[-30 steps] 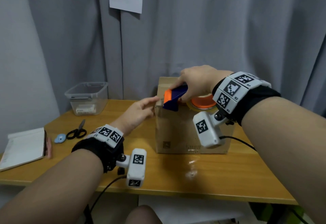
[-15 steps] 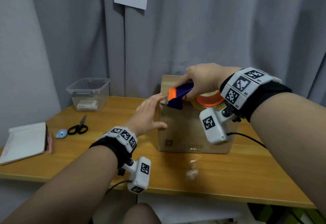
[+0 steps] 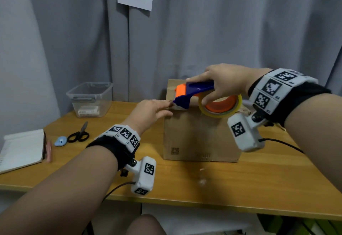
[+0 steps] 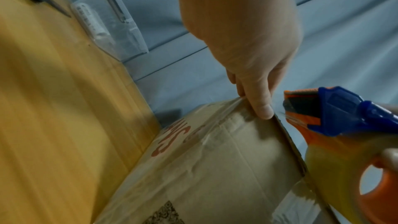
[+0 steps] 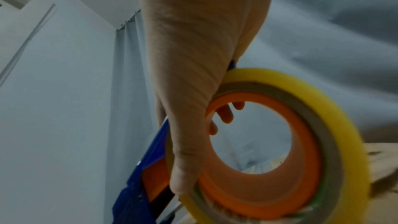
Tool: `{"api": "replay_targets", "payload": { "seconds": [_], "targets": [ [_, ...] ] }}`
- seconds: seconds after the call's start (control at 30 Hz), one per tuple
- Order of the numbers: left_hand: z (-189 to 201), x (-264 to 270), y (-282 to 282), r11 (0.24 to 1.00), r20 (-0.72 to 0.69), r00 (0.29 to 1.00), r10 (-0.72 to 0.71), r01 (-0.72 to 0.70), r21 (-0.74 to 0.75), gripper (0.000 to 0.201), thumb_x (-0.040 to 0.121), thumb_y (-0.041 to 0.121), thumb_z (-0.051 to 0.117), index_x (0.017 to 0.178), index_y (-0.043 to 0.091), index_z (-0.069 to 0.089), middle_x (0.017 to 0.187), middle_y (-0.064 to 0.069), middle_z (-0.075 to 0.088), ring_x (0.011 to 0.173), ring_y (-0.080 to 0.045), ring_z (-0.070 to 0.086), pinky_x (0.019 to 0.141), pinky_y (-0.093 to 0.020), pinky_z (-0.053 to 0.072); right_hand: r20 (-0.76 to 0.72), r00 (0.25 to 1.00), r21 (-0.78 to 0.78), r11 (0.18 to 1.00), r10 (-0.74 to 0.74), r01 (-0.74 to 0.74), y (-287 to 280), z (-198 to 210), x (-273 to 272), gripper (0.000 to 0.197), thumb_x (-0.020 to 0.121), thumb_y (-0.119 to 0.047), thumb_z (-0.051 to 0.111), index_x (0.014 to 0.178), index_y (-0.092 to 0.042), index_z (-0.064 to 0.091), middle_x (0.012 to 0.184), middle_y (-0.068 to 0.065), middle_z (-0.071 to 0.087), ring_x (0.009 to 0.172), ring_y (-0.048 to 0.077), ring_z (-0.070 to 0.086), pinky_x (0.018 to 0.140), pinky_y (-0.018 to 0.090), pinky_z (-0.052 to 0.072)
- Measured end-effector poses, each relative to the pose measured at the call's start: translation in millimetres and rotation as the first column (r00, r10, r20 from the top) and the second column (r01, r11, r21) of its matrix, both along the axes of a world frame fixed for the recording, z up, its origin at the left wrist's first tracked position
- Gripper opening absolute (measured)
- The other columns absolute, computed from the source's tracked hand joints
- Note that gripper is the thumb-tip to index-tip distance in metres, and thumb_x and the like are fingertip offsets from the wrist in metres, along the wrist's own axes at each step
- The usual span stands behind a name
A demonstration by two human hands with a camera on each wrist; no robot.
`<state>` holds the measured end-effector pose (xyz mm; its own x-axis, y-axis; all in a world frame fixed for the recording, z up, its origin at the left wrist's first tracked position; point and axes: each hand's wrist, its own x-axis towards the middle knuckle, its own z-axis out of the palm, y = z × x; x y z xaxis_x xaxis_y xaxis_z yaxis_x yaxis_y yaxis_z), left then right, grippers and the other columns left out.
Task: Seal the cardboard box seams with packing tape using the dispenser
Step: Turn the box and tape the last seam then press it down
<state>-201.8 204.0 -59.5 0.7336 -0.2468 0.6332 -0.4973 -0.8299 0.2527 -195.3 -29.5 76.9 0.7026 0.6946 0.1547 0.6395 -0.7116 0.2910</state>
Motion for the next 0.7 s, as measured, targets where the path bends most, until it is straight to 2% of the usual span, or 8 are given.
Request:
{"api": "replay_targets", "payload": {
  "seconds": [0.07,0.2,0.27,0.37,0.47,0.57,0.7],
  "targets": [
    [1.8,-0.1,-0.5,1.0,-0.004,1.0,0.015,-0.015,0.025,0.042,0.084,0.029,0.067,0.126,0.023,0.061,0.121,0.001,0.066,0.114,-0.012,0.059,0.096,-0.016,0.035,0.002,1.0,0.031,1.0,0.002,-0.002,-3.8,-2.6,-1.6,0.071,0.078,-0.053,0.068,0.141,-0.045,0.036,0.089,-0.01,0.042,0.084,0.013,0.044,0.073,0.028,0.036],
    [-1.6,-2.3,-3.8,0.995,0.0,0.995,0.097,-0.097,0.028,0.046,0.081,0.038,0.068,0.124,0.024,0.061,0.122,0.002,0.065,0.114,-0.014,0.06,0.099,-0.027,0.043,0.034,0.999,0.01,1.0,-0.002,0.001,-3.9,-2.5,-4.5,0.068,0.074,-0.061,0.066,0.136,-0.047,0.043,0.092,-0.006,0.039,0.083,0.014,0.044,0.075,0.031,0.04],
    [-1.9,-2.1,-3.5,0.99,0.024,0.991,0.133,-0.134,0.047,0.048,0.08,0.044,0.067,0.123,0.023,0.062,0.123,0.004,0.064,0.114,-0.012,0.06,0.099,-0.027,0.044,0.046,0.998,-0.007,0.999,-0.032,0.033,-13.8,6.1,-8.4,0.065,0.073,-0.064,0.064,0.134,-0.047,0.046,0.093,-0.005,0.041,0.085,0.015,0.046,0.073,0.031,0.04],
    [-1.4,-2.5,-4.6,0.984,0.056,0.986,0.156,-0.16,0.074,0.05,0.079,0.046,0.067,0.123,0.023,0.062,0.123,0.005,0.064,0.113,-0.011,0.06,0.097,-0.025,0.043,0.055,0.997,-0.026,0.998,-0.06,0.062,-27.7,12.7,-11.8,0.059,0.076,-0.064,0.061,0.132,-0.048,0.049,0.087,-0.009,0.043,0.084,0.015,0.049,0.071,0.03,0.041],
    [0.1,-5.8,-7.5,0.979,0.052,0.984,0.171,-0.175,0.105,0.051,0.081,0.046,0.066,0.125,0.022,0.061,0.125,0.005,0.062,0.115,-0.012,0.059,0.098,-0.026,0.043,0.051,0.997,-0.011,0.998,-0.057,0.058,-29.0,3.5,-8.7,0.057,0.074,-0.066,0.062,0.128,-0.048,0.053,0.079,-0.017,0.037,0.081,0.013,0.047,0.069,0.03,0.04],
    [5.0,-6.8,-1.7,0.981,0.009,0.992,0.123,-0.123,0.151,0.05,0.084,0.042,0.063,0.129,0.021,0.057,0.13,0.004,0.059,0.121,-0.012,0.055,0.103,-0.023,0.037,0.036,0.996,0.006,0.997,-0.078,0.078,-31.5,-7.6,0.1,0.056,0.077,-0.065,0.062,0.129,-0.048,0.052,0.08,-0.016,0.035,0.08,0.012,0.045,0.068,0.028,0.038],
    [12.1,-7.1,1.5,0.965,0.014,0.998,0.054,-0.056,0.255,0.04,0.092,0.029,0.057,0.131,0.019,0.055,0.135,0.0,0.055,0.13,-0.015,0.046,0.109,-0.022,0.024,0.021,0.996,0.04,0.995,-0.092,0.091,-33.1,-10.9,2.7,0.055,0.077,-0.063,0.063,0.129,-0.049,0.051,0.088,-0.007,0.04,0.079,0.013,0.044,0.069,0.028,0.036]
  ]
}}
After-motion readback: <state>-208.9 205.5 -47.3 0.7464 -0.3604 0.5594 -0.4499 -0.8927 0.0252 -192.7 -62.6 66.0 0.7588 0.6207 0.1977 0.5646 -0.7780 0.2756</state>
